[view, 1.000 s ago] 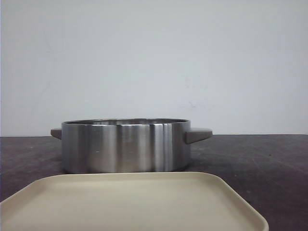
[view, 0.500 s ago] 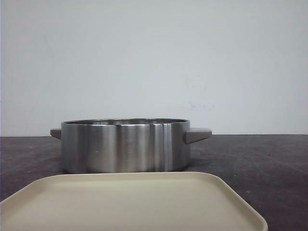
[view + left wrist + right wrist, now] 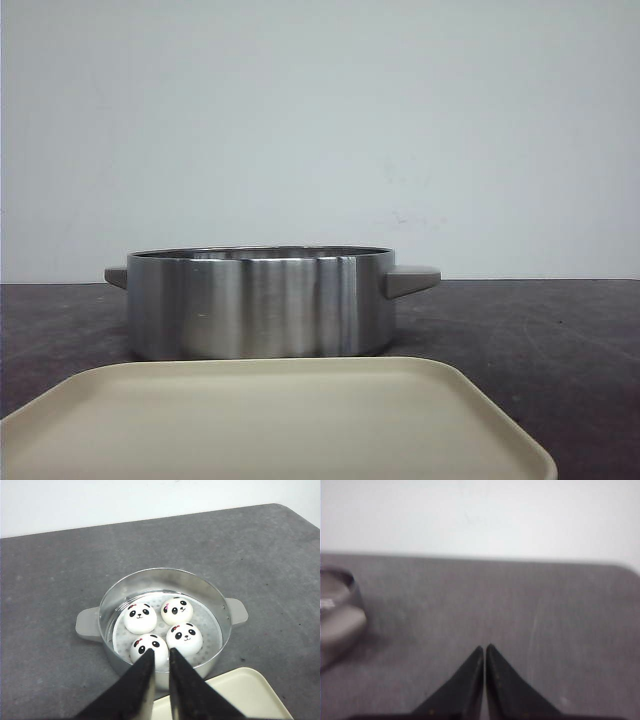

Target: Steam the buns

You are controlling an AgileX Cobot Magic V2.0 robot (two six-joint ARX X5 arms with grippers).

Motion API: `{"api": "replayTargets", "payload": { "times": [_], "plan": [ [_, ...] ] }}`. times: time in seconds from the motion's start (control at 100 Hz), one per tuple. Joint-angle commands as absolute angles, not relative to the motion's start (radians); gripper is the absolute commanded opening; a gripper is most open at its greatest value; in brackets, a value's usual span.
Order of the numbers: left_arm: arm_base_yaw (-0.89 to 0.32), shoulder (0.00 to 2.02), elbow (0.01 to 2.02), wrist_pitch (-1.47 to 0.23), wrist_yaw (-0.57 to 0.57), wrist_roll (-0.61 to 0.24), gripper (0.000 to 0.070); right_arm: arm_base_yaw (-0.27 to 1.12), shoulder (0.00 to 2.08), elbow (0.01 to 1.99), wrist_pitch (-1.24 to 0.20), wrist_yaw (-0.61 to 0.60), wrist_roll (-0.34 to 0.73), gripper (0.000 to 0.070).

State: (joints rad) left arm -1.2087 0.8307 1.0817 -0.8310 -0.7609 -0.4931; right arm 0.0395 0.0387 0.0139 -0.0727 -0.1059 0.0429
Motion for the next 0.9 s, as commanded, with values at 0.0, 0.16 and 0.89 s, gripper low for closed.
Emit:
{"api": "replayTargets", "payload": {
  "times": [0.0, 0.16, 0.89],
  "plan": [
    [-1.221, 0.836, 1.098, -0.822, -0.767, -0.499, 0.0, 0.035, 0.012, 0.011, -0.124, -0.105, 0.07, 0.0007],
    [-1.221, 0.836, 1.098, -0.822, -0.767, -0.499, 0.0, 0.02, 0.004, 0.011, -0.173, -0.095, 0.067, 0.0007],
    [-1.221, 0.836, 1.098, -0.822, -0.767, -0.499, 0.0, 0.02, 0.004, 0.011, -0.156, -0.097, 0.067, 0.0007]
  ]
}}
